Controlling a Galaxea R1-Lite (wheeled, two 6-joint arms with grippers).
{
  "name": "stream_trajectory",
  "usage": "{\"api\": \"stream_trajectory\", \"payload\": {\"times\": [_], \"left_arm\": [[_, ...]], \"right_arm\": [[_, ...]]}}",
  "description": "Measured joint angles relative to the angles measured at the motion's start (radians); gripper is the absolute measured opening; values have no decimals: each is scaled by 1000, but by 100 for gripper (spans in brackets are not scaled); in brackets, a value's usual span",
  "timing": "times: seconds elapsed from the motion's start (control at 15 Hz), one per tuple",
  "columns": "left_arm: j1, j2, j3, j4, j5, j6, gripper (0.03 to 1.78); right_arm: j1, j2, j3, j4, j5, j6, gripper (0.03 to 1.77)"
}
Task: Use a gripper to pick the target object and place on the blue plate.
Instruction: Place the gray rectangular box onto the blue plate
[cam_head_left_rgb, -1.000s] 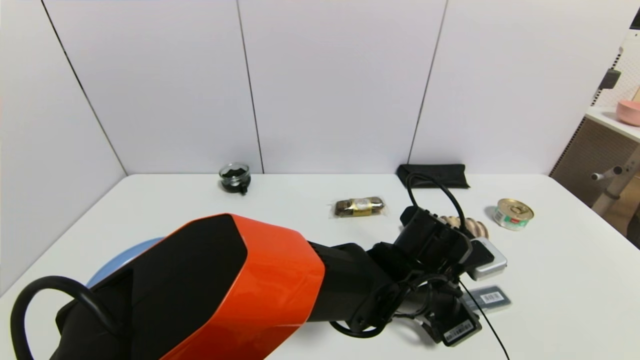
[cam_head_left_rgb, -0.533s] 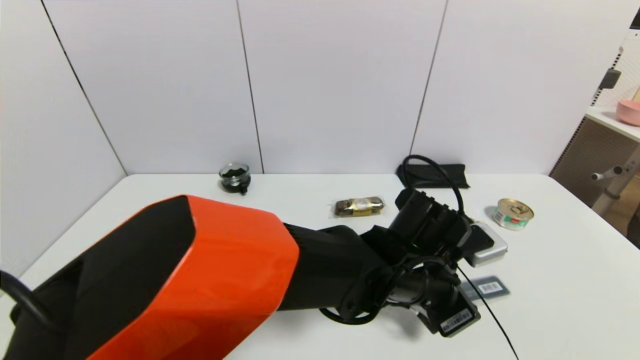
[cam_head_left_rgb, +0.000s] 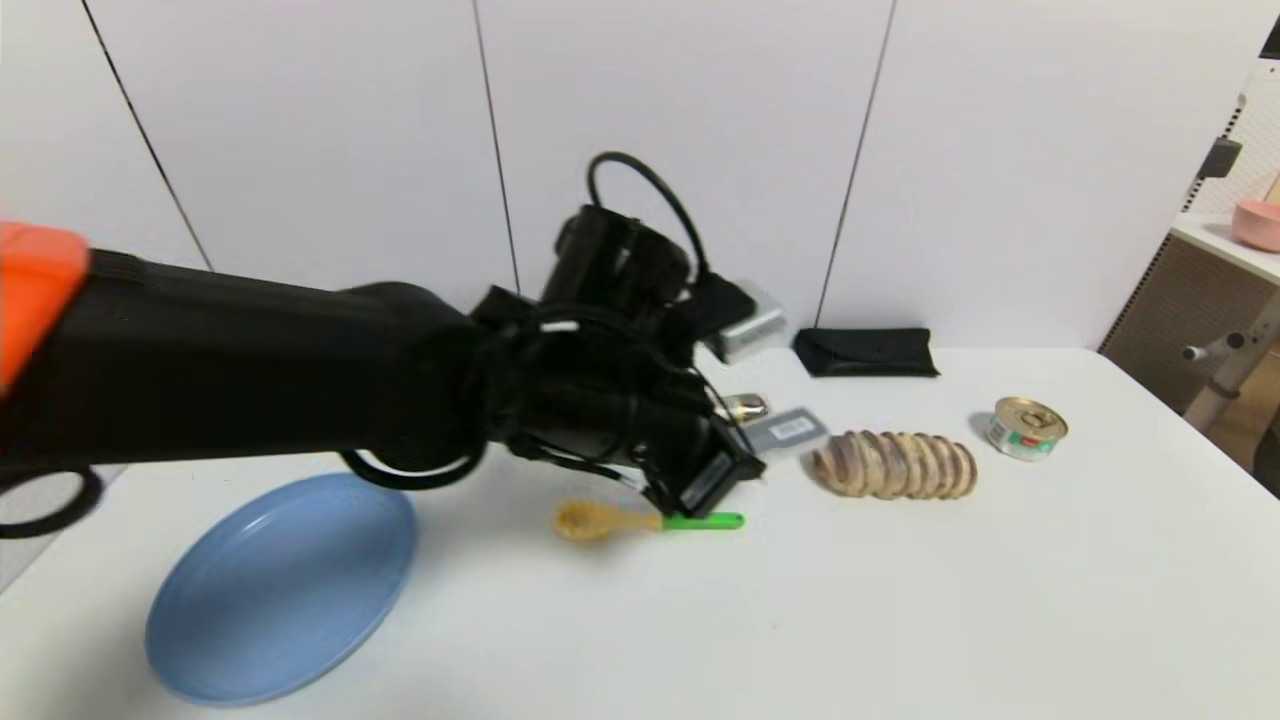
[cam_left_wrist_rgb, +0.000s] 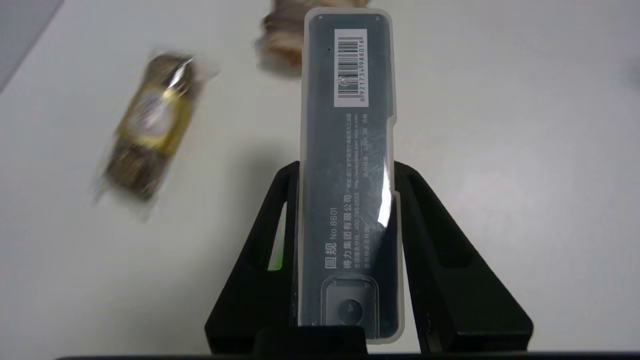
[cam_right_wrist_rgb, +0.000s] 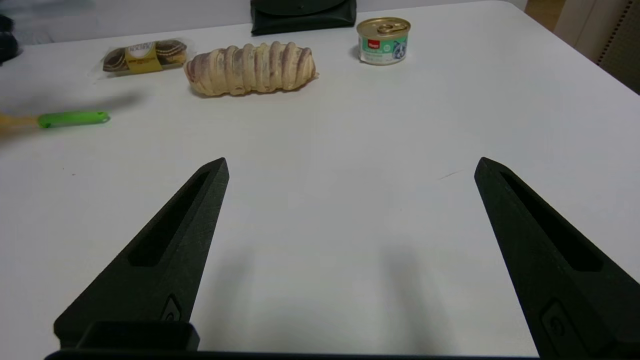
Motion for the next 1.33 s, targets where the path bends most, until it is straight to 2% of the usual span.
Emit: {"api": "stream_trajectory", "payload": {"times": [0.4, 0.67, 1.07, 1.33], "left_arm": [[373, -329, 399, -23, -5, 17, 61], [556, -470, 618, -90, -7, 1, 61], [744, -608, 873, -208, -7, -9, 61], [792, -643, 986, -271, -7, -10, 61]], "right_arm": [[0, 0, 0, 0, 0, 0, 170], [0, 0, 0, 0, 0, 0, 170], [0, 0, 0, 0, 0, 0, 170], [0, 0, 0, 0, 0, 0, 170]]}}
